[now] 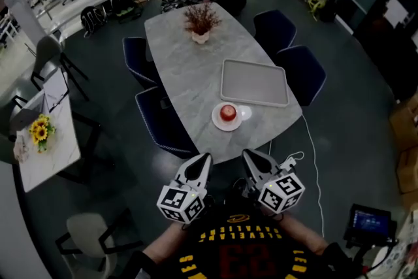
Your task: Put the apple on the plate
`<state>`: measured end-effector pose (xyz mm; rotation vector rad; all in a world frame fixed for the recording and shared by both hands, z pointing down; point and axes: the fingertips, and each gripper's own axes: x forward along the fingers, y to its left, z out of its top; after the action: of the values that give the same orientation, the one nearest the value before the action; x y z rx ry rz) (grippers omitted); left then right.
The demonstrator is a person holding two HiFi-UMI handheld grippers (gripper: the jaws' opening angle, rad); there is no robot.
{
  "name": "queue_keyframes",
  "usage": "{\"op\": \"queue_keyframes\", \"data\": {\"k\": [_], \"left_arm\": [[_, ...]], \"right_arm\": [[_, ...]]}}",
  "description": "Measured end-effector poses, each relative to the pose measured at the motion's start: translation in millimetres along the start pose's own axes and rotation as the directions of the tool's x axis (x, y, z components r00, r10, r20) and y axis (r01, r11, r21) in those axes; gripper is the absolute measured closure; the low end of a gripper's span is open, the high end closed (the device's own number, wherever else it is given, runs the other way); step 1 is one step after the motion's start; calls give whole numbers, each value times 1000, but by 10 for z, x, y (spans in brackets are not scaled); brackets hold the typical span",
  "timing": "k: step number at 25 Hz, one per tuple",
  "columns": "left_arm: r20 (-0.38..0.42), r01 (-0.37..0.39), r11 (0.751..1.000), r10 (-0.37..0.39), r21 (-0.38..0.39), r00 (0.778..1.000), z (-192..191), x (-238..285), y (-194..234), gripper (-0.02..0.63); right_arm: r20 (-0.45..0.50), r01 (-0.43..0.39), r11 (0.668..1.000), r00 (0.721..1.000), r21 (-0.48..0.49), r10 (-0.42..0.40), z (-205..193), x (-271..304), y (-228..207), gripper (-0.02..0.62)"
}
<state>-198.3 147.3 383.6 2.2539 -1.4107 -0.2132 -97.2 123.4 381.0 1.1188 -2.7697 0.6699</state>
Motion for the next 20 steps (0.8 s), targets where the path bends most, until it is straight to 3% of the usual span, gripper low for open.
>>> {"op": "queue_keyframes", "data": {"k": [5,8,13,20], "left_arm": [[1,-38,999,38,31,999,77,279,35,604],[-12,-63,997,64,39,998,178,434,15,604],[-89,-115,993,116,18,989,-3,634,72,604],[-85,-145,989,147,31,985,9,1227,-51,604]], "right_arm": [[49,26,997,998,75,-30,199,-1,-458,589],[80,86,988,992,126,-97,411,-102,-824,589],[68,188,951,975,247,-210,284,-315,-1477,589],[60,180,923,975,341,-212,308,-364,-2194,589]]}}
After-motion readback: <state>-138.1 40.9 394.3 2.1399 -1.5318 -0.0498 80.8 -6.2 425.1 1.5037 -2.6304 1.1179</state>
